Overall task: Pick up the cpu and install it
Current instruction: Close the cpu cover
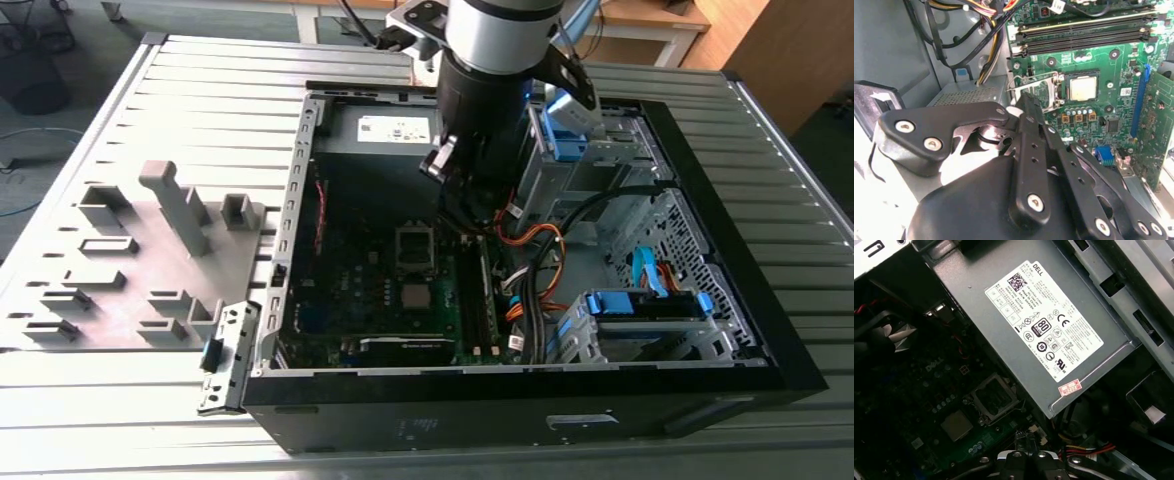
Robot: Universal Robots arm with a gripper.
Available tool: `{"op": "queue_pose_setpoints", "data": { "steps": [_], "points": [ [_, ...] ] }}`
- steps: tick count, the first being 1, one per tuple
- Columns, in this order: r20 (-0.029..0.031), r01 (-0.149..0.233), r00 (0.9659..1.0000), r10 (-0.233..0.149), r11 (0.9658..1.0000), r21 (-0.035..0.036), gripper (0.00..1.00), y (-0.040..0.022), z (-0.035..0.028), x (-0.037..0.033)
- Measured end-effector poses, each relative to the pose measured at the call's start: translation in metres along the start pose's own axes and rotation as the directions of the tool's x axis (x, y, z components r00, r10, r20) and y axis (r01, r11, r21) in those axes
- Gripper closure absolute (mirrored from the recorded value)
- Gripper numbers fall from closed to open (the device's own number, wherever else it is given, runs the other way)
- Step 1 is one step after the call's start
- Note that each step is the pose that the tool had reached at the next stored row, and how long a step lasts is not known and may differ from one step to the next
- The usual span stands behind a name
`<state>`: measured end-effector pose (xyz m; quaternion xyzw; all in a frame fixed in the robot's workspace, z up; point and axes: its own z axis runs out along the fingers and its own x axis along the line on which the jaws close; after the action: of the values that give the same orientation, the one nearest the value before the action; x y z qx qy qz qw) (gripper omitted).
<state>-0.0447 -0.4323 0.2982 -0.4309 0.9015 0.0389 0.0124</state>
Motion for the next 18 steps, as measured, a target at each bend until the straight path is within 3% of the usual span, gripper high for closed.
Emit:
{"op": "queue_pose_setpoints", "data": {
  "steps": [18],
  "points": [
    [0.0, 0.0, 1.0, 0.0, 1.0, 0.0, 0.89, 0.0005, -0.0084, -0.0005]
  ]
}}
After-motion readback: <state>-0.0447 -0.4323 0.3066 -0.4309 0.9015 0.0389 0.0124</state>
